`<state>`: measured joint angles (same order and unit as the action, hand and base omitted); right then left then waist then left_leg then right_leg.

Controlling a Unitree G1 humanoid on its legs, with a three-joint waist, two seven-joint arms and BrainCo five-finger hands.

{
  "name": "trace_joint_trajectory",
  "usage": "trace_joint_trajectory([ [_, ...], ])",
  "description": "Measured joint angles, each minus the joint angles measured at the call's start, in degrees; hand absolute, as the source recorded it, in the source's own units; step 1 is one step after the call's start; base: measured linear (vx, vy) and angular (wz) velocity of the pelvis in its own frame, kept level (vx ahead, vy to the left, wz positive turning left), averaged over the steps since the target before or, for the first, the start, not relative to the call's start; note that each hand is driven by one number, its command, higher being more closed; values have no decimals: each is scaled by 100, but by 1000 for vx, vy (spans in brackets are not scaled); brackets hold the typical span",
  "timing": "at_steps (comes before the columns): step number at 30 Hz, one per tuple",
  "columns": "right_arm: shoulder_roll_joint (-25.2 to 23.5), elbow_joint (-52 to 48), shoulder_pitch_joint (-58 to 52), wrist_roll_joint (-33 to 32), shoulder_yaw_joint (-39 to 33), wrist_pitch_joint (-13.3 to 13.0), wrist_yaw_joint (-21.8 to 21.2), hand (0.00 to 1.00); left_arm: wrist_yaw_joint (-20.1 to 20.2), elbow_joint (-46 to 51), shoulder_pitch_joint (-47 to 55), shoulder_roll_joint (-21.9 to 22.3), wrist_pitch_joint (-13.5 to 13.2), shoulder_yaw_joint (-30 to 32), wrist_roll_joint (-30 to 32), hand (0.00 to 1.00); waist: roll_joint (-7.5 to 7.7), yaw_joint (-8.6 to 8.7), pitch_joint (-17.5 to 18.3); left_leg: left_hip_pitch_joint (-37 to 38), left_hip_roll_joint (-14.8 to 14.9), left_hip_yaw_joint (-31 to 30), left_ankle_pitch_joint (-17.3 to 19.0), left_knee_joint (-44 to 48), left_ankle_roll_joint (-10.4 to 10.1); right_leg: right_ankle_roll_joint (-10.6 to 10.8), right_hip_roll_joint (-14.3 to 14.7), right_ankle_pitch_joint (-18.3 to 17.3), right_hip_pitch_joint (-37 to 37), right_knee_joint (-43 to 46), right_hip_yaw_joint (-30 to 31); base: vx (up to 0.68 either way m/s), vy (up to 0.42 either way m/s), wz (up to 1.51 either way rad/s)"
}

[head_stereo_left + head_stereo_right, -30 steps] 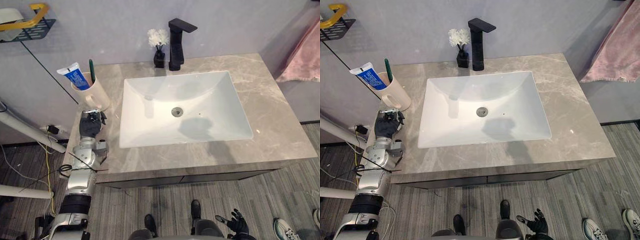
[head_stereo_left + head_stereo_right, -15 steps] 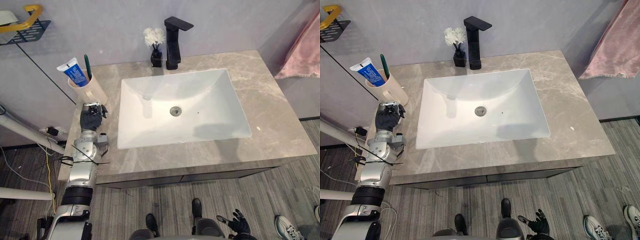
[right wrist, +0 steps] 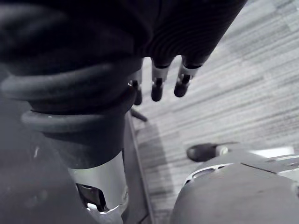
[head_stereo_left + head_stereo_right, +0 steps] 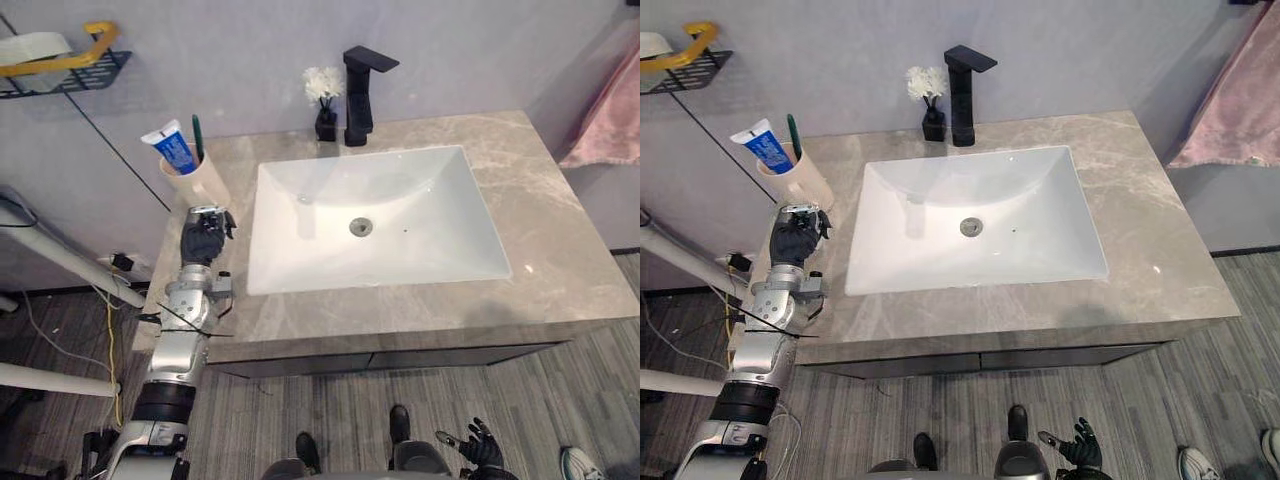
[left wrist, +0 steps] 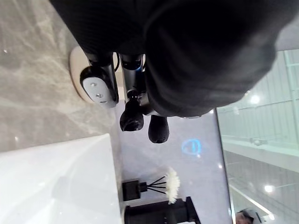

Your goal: Organize washtable

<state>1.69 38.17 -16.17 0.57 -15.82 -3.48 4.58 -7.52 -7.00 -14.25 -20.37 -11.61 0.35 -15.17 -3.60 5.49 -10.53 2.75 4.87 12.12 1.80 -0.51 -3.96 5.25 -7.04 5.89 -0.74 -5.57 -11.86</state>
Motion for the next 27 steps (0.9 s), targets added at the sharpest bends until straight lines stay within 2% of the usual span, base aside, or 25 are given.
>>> trace_joint_trajectory([
  [4, 23, 141, 87, -2, -8, 6, -105, 0, 42, 754, 355, 42, -86, -10, -25, 100, -52, -1, 50, 11, -5, -207, -28, 7, 18, 2, -10, -17, -131, -10, -215, -43, -10, 24],
  [6, 74, 190, 100, -4, -10, 8, -112, 0, 87, 989, 573, 176, -126, 56, -78, 100, -107, -35, 113, 13, -10, -271, -34, 8, 15, -13, -14, -40, -168, -27, -268, -29, -8, 20],
  [8, 123, 323, 123, -13, -39, 16, -112, 0, 104, 1227, 820, 448, -170, 191, -177, 100, -186, -145, 184, 26, -9, -420, -47, 7, -2, -15, -11, -61, -251, -31, -398, -7, -18, 24],
  [10, 126, 346, 141, -18, -45, 27, -109, 0, 100, 1262, 1033, 511, -207, 383, -216, 100, -201, -163, 192, 111, 5, -460, -64, -20, -21, 1, 3, -73, -360, -30, -470, -7, -21, 22],
  [14, 118, 351, 256, -58, -39, 38, -109, 0, 94, 1335, 1739, 655, -227, 1066, -348, 100, -192, -247, 250, 217, 1, -580, -99, -62, -16, 26, 5, -99, -516, -36, -598, -33, -10, 16],
  [15, 109, 353, 252, -70, -29, 69, -112, 0, 91, 1324, 2062, 734, -229, 1343, -450, 100, -157, -332, 326, 216, -4, -626, -108, -61, -15, 26, 4, -101, -523, -37, -649, -52, 0, 18],
  [18, 67, 353, 240, -84, 1, 143, -113, 0, 85, 1181, 2553, 887, -229, 1711, -571, 100, -83, -409, 440, 270, -12, -733, -114, -63, -11, 37, 0, -156, -637, -39, -768, -34, -5, 19],
  [22, 50, 347, 221, -183, 11, 150, -115, 0, 93, 732, 2931, 1123, -146, 1832, -698, 100, -58, -553, 518, 351, 8, -748, -84, -70, -23, 26, 3, -206, -747, -40, -837, -22, 2, 8],
  [23, 49, 348, 218, -222, 10, 151, -114, 0, 99, 449, 3012, 1272, -129, 1829, -698, 0, -68, -602, 568, 352, 19, -747, -77, -69, -20, 12, 10, -233, -752, -40, -849, -22, 0, 4],
  [27, 49, 346, 185, -236, 12, 152, -113, 0, 121, -204, 3194, 1657, 0, 1794, -697, 0, -69, -627, 630, 394, 36, -757, -71, -76, -23, 5, 20, -297, -809, -39, -910, 7, -2, 4],
])
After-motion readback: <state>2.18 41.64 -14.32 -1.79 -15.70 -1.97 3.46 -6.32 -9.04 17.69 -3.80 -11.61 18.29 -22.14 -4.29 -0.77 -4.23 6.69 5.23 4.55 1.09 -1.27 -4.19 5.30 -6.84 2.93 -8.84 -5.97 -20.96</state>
